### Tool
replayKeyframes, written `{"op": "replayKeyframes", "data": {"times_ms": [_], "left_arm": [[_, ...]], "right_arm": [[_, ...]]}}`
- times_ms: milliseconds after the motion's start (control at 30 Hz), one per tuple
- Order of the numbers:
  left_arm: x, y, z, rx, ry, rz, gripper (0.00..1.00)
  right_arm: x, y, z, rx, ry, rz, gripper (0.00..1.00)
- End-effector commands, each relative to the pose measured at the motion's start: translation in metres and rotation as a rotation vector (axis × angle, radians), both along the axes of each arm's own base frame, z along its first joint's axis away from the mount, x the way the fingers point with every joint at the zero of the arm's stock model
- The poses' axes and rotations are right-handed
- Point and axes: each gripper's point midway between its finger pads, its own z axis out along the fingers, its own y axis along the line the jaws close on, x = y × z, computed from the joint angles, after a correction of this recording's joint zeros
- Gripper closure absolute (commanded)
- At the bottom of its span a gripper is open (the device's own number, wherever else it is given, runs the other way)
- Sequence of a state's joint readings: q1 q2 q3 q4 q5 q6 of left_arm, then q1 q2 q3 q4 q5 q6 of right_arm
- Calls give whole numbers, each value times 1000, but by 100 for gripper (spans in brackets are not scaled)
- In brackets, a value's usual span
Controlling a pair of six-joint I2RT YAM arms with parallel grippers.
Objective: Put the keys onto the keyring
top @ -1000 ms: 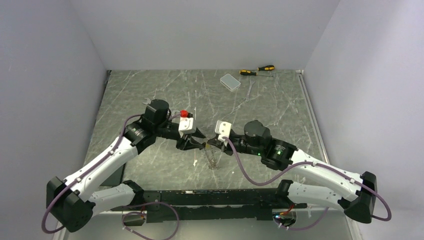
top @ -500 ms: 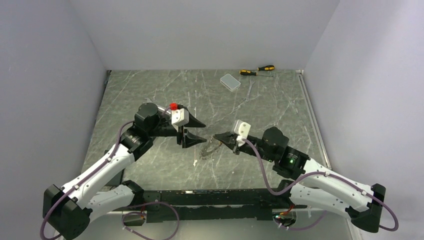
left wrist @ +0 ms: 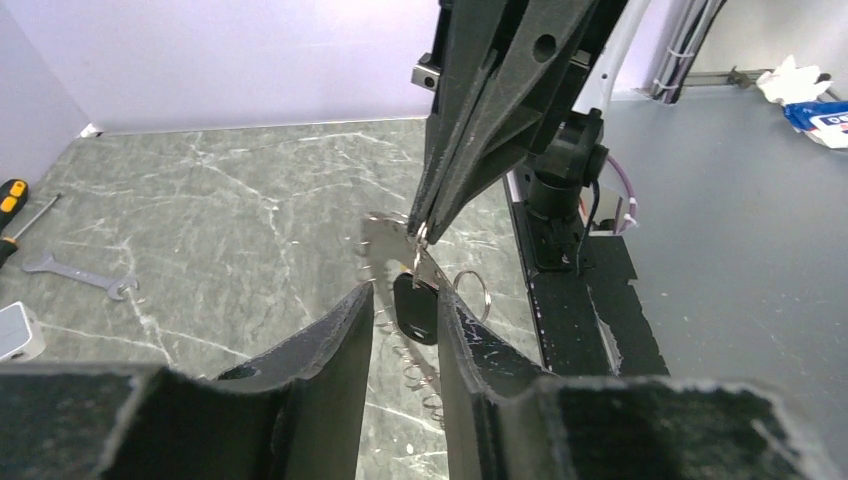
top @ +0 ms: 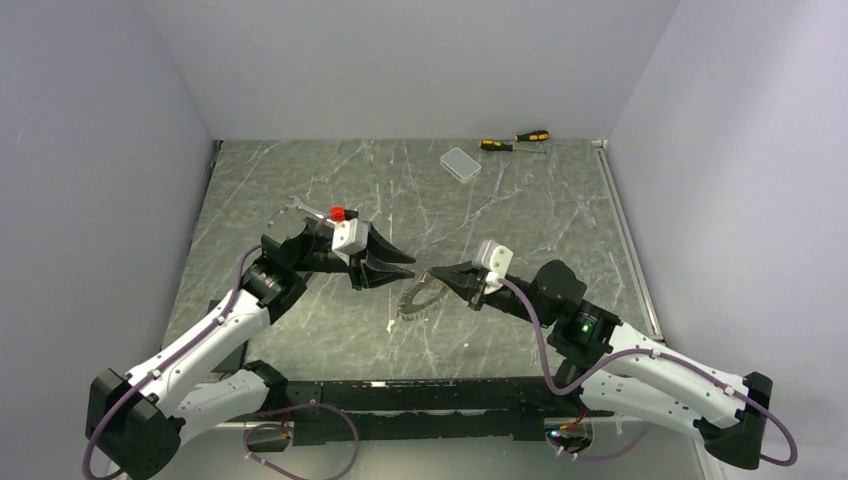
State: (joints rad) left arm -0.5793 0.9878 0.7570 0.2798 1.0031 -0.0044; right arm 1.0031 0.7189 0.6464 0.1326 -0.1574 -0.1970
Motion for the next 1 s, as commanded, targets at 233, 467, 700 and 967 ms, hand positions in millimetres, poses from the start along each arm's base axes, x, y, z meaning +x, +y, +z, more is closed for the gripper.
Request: {"op": "replayKeyframes", "data": {"times_ms": [233,467,700,967], "left_arm": [[-7,-4,8,-18,8,-72,70],[-4,-7,3,0,25,-57,76],[-5,-10,-1,12,39,-70,77],[-8,-14,-2,17,52,-90,91]], "right_arm": [[-4,7,36,101,-43,36,100],[-4,9,38,104,-43,43,100],[-6,9,41,110,-44,50,100],[-6,10,41,116,-43,53,100]]}}
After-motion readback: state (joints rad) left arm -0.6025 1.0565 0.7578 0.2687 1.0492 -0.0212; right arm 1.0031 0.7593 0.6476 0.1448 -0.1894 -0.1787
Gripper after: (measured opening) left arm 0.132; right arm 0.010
